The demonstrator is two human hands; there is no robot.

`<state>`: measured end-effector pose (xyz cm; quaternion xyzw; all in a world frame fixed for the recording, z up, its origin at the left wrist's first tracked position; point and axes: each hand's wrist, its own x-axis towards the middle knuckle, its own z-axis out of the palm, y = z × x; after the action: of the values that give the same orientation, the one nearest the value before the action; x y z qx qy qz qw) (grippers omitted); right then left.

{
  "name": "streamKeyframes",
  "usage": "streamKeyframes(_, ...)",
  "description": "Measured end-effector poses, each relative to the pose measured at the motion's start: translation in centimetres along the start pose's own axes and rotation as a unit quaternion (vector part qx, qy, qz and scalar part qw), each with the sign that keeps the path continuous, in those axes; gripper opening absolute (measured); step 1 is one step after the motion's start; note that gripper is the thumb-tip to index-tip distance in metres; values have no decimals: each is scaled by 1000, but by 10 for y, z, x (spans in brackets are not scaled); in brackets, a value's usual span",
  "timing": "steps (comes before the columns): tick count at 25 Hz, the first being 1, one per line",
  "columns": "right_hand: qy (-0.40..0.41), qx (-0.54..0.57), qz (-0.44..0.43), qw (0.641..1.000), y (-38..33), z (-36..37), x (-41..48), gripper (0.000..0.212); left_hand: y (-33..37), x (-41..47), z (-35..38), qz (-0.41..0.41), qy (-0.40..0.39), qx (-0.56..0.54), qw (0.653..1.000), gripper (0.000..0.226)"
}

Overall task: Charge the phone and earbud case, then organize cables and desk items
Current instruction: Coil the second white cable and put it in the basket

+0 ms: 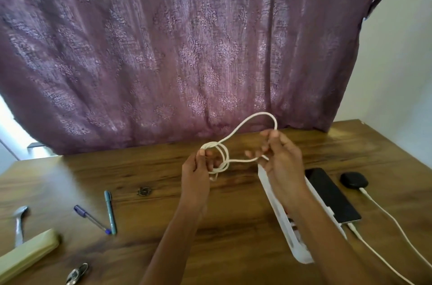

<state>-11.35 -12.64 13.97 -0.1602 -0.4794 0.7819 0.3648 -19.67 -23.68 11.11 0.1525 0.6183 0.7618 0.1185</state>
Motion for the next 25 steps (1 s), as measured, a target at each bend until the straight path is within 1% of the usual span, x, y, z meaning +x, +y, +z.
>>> streamKeyframes(3, 33, -92, -25, 995, -23, -11, 11, 26, 5, 1, -11, 27, -1, 26, 999, 36)
streamKeyframes(5, 53, -159, -43, 985, -36, -16, 17, 25, 8, 5, -21, 47, 18, 56, 997, 37)
streamKeyframes(6, 52, -174, -43, 982, -41, -17, 18, 24, 10, 8, -26, 47, 28, 61, 997, 37)
streamKeyframes(8, 36, -156, -32, 987, -42, -19, 18, 22, 15, 12, -31, 19, 34, 37, 999, 35)
streamKeyframes(10, 37, -95, -9, 995, -35, -17, 17, 21, 21, 11, -28, -13, 24, -18, 999, 33)
streamKeyframes(12, 45, -37, 35, 998, -19, -12, 15, 21, 28, 6, -23, -23, 21, -56, 998, 33)
streamKeyframes(13, 50, -32, 60, 996, -11, -10, 15, 20, 30, 5, -21, -23, 22, -64, 997, 33)
streamKeyframes(14, 61, -78, 66, 993, 0, -10, 16, 17, 31, 4, -19, -23, 24, -66, 997, 33)
streamKeyframes(15, 75, -193, 39, 978, 11, -12, 15, 16, 32, 2, -18, -21, 26, -65, 997, 33)
streamKeyframes(16, 88, -357, -28, 930, 21, -13, 13, 22, 32, 1, -16, -19, 29, -59, 998, 32)
streamKeyframes(17, 106, -482, -123, 861, 28, -11, 7, 32, 33, -2, -14, -18, 32, -53, 998, 32)
streamKeyframes(18, 104, -527, -235, 810, 33, -7, 0, 38, 32, -4, -11, -19, 33, -50, 998, 32)
streamKeyframes(19, 75, -512, -297, 802, 34, 1, -9, 39, 32, -7, -9, -18, 31, -49, 998, 31)
streamKeyframes(21, 2, -465, -334, 820, 32, 20, -22, 39, 27, -9, -5, -5, 21, -39, 999, 31)
streamKeyframes(23, -31, -473, -323, 819, 31, 30, -23, 42, 24, -11, -2, 13, 14, -21, 1000, 32)
streamKeyframes(25, -26, -497, -299, 814, 30, 31, -20, 41, 21, -15, -1, 17, 9, -33, 999, 32)
